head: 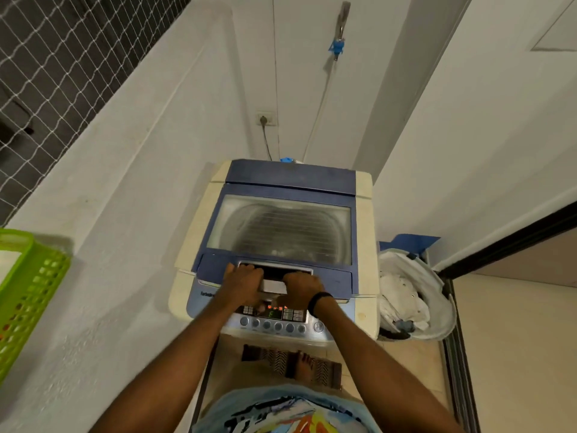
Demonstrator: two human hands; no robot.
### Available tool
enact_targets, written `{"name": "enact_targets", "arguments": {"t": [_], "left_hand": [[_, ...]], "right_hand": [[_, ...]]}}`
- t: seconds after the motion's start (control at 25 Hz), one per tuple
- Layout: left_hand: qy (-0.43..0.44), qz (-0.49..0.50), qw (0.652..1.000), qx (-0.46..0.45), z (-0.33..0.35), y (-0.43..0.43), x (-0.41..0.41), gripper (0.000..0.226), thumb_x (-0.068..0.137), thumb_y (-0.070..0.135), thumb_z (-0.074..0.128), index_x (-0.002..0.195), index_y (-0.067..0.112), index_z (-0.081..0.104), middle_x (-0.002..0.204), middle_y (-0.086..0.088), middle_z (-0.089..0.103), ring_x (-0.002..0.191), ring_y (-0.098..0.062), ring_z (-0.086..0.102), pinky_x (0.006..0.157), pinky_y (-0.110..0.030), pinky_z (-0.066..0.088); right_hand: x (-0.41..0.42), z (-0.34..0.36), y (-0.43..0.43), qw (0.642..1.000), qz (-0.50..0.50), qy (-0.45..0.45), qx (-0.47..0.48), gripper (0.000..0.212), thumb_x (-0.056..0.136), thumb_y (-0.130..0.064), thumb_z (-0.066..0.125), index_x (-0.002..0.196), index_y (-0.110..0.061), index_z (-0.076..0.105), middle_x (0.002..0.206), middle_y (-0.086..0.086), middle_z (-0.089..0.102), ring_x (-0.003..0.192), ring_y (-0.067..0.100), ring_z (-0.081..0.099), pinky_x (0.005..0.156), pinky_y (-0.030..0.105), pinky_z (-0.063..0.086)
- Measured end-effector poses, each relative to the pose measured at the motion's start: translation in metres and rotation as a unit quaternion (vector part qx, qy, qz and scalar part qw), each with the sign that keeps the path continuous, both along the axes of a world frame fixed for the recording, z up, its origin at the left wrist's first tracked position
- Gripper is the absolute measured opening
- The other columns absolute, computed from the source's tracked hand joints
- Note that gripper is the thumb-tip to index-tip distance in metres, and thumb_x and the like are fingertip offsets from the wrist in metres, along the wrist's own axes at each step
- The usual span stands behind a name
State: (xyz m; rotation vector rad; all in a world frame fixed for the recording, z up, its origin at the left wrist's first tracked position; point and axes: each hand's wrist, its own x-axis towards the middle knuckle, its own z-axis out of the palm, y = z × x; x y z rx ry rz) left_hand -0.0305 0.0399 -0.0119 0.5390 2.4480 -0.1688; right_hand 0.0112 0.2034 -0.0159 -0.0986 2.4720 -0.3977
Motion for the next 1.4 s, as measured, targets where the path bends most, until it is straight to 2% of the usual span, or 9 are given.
{"name": "enact_targets", "arguments": {"t": [0.12, 0.24, 0.36, 0.44, 0.52, 0.64, 0.76, 1.0, 1.4], "left_hand": [[0.133, -0.017, 0.989, 0.068, 0.031, -0.005, -0.008, 0.051, 0.065, 0.058, 0.072, 0.103, 0.028, 0.055, 0.110, 0.003, 0.065, 0.108, -0.020, 0.056, 0.096, -0.040, 0.027], [0.271, -0.019, 0.946, 0.177, 0.077, -0.002, -0.047, 0.042, 0.061, 0.069, 0.058, 0.085, 0.035, 0.047, 0.084, 0.008, 0.067, 0.086, -0.017, 0.063, 0.100, -0.044, 0.026], [0.331, -0.019, 0.916, 0.224, 0.111, 0.007, -0.103, 0.072, 0.061, 0.081, 0.061, 0.112, 0.030, 0.057, 0.103, 0.001, 0.066, 0.095, -0.018, 0.059, 0.106, -0.039, 0.020], [0.411, -0.024, 0.884, 0.221, 0.121, 0.013, -0.134, 0.090, 0.060, 0.088, 0.054, 0.124, 0.024, 0.057, 0.116, -0.005, 0.062, 0.106, -0.024, 0.057, 0.106, -0.043, 0.027], [0.454, -0.009, 0.857, 0.243, 0.124, 0.020, -0.158, 0.092, 0.067, 0.091, 0.043, 0.129, 0.024, 0.054, 0.120, -0.006, 0.060, 0.111, -0.026, 0.054, 0.107, -0.046, 0.029], [0.464, -0.001, 0.843, 0.272, 0.130, 0.036, -0.204, 0.100, 0.069, 0.095, 0.034, 0.137, 0.024, 0.049, 0.128, -0.009, 0.057, 0.120, -0.029, 0.051, 0.114, -0.050, 0.024], [0.446, -0.003, 0.843, 0.301, 0.136, 0.047, -0.253, 0.104, 0.063, 0.098, 0.037, 0.136, 0.025, 0.050, 0.128, -0.007, 0.058, 0.119, -0.028, 0.051, 0.111, -0.048, 0.024], [0.358, 0.011, 0.882, 0.307, 0.145, 0.075, -0.334, 0.104, 0.059, 0.101, 0.034, 0.131, 0.028, 0.052, 0.125, -0.007, 0.059, 0.113, -0.030, 0.049, 0.098, -0.043, 0.031], [0.365, -0.001, 0.875, 0.318, 0.141, 0.073, -0.341, 0.104, 0.060, 0.099, 0.030, 0.128, 0.024, 0.053, 0.124, -0.008, 0.060, 0.110, -0.030, 0.052, 0.097, -0.044, 0.033]], "right_hand": [[-0.020, 0.037, 0.016, 0.998, 0.036, 0.051, -0.031, 0.044, 0.078, -0.048, 0.076, 0.105, -0.016, 0.061, 0.103, 0.006, 0.069, 0.096, 0.027, 0.066, 0.087, 0.043, 0.054], [-0.062, 0.090, 0.032, 0.988, 0.053, 0.143, -0.027, 0.041, 0.079, -0.042, 0.075, 0.109, -0.020, 0.058, 0.105, 0.005, 0.070, 0.093, 0.027, 0.066, 0.086, 0.042, 0.055], [-0.109, 0.141, 0.052, 0.974, 0.014, 0.222, -0.046, 0.051, 0.074, -0.050, 0.078, 0.115, -0.027, 0.058, 0.110, 0.000, 0.070, 0.096, 0.022, 0.065, 0.087, 0.036, 0.051], [-0.135, 0.163, 0.067, 0.959, -0.010, 0.284, -0.015, 0.056, 0.070, -0.062, 0.075, 0.113, -0.030, 0.061, 0.103, -0.002, 0.071, 0.092, 0.020, 0.065, 0.085, 0.033, 0.050], [-0.155, 0.168, 0.078, 0.919, -0.054, 0.387, 0.049, 0.057, 0.070, -0.071, 0.068, 0.110, -0.031, 0.065, 0.096, -0.002, 0.070, 0.090, 0.023, 0.062, 0.087, 0.042, 0.048], [-0.179, 0.158, 0.082, 0.862, -0.145, 0.473, 0.106, 0.071, 0.067, -0.073, 0.069, 0.122, -0.030, 0.060, 0.114, 0.008, 0.062, 0.111, 0.032, 0.053, 0.110, 0.059, 0.029], [-0.213, 0.150, 0.088, 0.855, -0.167, 0.470, 0.144, 0.097, 0.056, -0.080, 0.070, 0.135, -0.029, 0.049, 0.126, 0.011, 0.054, 0.122, 0.033, 0.047, 0.117, 0.059, 0.013], [-0.292, 0.156, 0.116, 0.898, -0.173, 0.388, 0.117, 0.107, 0.050, -0.091, 0.061, 0.136, -0.030, 0.046, 0.131, 0.012, 0.052, 0.126, 0.033, 0.043, 0.117, 0.059, 0.016], [-0.298, 0.148, 0.118, 0.893, -0.178, 0.399, 0.106, 0.104, 0.052, -0.093, 0.058, 0.135, -0.031, 0.046, 0.129, 0.009, 0.053, 0.125, 0.030, 0.045, 0.116, 0.057, 0.019]]}}
